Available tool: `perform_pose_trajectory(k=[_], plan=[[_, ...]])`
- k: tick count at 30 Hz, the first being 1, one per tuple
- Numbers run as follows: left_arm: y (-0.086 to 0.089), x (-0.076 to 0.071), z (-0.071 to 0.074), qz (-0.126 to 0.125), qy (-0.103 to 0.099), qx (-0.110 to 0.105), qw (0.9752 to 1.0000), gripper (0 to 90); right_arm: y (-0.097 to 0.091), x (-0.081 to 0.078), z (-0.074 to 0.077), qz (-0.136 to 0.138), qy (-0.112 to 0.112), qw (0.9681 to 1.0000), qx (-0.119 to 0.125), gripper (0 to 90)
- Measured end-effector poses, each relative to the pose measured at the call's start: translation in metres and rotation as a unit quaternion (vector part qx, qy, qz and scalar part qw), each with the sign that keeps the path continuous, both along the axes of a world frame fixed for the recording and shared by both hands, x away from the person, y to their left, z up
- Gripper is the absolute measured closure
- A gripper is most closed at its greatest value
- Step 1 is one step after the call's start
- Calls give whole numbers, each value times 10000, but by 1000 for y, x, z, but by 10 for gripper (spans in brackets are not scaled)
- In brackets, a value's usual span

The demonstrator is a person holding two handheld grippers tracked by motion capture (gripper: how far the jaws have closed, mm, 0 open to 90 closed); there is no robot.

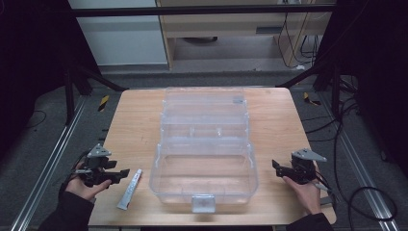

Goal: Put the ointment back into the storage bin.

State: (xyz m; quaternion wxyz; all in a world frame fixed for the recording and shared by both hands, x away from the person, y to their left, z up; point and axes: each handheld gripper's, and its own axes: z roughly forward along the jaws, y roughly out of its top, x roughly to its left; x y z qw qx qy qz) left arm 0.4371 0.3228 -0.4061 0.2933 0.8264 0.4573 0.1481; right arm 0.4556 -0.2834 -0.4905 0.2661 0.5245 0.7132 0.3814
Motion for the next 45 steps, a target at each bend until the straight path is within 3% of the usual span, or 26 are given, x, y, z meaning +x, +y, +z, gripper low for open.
perform_pose_trajectory(k=[9,18,45], plan=[[-6,2,-6,-53,349,197,9992,379,1,0,-1,49,59,10000,-33,178],[-16,5,-14,-288,672,508,9960,387,2,1,-3,91,148,9998,-70,181],[-32,21,-44,-532,1210,909,9871,488,5,3,-7,265,295,9990,-202,200]])
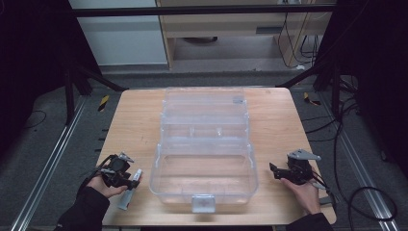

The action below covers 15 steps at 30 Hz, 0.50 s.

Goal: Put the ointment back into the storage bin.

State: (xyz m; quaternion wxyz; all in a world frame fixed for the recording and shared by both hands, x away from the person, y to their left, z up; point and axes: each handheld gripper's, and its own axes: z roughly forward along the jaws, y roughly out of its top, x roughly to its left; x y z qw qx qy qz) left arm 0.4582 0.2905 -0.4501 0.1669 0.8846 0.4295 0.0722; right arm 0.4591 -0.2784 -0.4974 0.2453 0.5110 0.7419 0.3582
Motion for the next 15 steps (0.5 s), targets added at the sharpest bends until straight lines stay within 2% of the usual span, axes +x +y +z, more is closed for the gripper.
perform_pose_trajectory(k=[4,11,15], plan=[[-1,1,-3,-44,41,100,9999,510,0,0,0,3,18,10000,3,200],[-1,6,-6,-28,148,78,9999,584,1,0,0,30,48,10000,-23,205],[-3,8,-9,-130,193,175,9996,604,1,0,-1,66,80,9999,-47,207]])
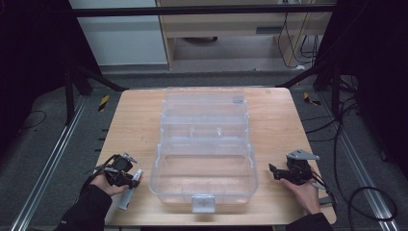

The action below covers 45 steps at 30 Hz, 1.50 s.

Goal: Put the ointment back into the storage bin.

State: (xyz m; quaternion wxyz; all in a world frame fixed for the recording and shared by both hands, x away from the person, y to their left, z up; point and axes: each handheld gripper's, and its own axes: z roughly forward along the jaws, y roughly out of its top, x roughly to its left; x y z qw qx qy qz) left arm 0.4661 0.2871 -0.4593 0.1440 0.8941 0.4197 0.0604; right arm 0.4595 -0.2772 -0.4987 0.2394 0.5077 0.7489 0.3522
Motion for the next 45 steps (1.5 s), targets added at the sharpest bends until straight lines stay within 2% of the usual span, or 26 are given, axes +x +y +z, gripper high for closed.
perform_pose_trajectory(k=[4,9,12,14,17,25,32,35,36,40,45], plan=[[-1,1,-1,-30,49,-10,10000,652,0,0,0,2,27,10000,0,208],[-2,3,-1,-170,106,78,9998,688,1,0,-1,25,32,10000,-35,209],[-3,3,-1,-180,148,81,9997,695,1,1,-1,50,34,10000,-47,209],[-4,4,-1,-284,145,163,9994,695,1,1,-1,50,53,10000,-49,209],[-6,5,-1,-311,178,208,9991,695,1,1,-2,53,60,9999,-63,209],[-9,8,-2,-492,185,312,9981,697,2,0,-2,80,109,9999,-22,209],[-10,7,0,-727,78,440,9963,704,2,0,-2,79,128,9999,-40,208],[-6,5,5,-764,53,310,9966,705,2,1,-2,91,112,9999,-87,210],[-3,2,12,-817,-10,318,9961,705,2,1,-2,92,114,9998,-94,210],[0,-1,24,-884,-116,279,9956,706,2,0,-2,78,100,9998,-127,209],[0,-6,42,-1036,-289,334,9936,706,1,0,-3,94,65,9998,-151,204]])
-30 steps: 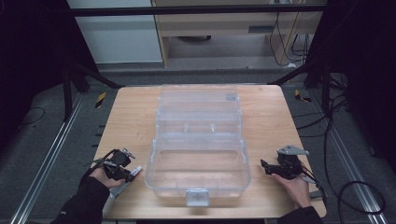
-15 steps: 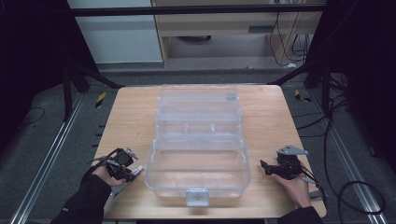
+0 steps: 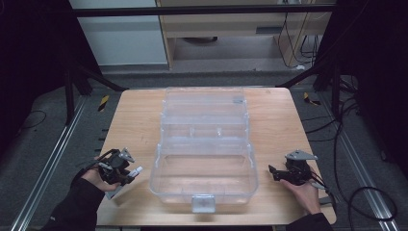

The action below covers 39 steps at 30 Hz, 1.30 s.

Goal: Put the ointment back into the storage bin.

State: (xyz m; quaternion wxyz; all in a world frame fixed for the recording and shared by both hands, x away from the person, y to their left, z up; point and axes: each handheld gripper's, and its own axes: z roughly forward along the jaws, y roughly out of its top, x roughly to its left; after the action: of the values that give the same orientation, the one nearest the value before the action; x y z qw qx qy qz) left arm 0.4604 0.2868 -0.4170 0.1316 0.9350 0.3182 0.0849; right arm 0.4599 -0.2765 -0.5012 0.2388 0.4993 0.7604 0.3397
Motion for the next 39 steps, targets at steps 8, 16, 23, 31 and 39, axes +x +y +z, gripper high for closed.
perform_pose_trajectory(k=[8,16,23,31,39], plan=[[-5,-5,30,-358,-272,-10,9990,705,-1,0,0,4,-32,10000,29,205],[-13,-6,58,-572,-538,-32,9969,705,-1,1,0,15,-44,10000,-8,204],[-23,-8,84,-829,-691,-84,9941,705,-1,1,-1,40,-28,10000,-46,202],[-48,-6,107,-1351,-759,-70,9879,706,-1,0,0,55,-34,10000,-35,199],[-83,-1,118,-1905,-691,34,9793,705,-1,1,-1,78,-50,9999,-62,197]])
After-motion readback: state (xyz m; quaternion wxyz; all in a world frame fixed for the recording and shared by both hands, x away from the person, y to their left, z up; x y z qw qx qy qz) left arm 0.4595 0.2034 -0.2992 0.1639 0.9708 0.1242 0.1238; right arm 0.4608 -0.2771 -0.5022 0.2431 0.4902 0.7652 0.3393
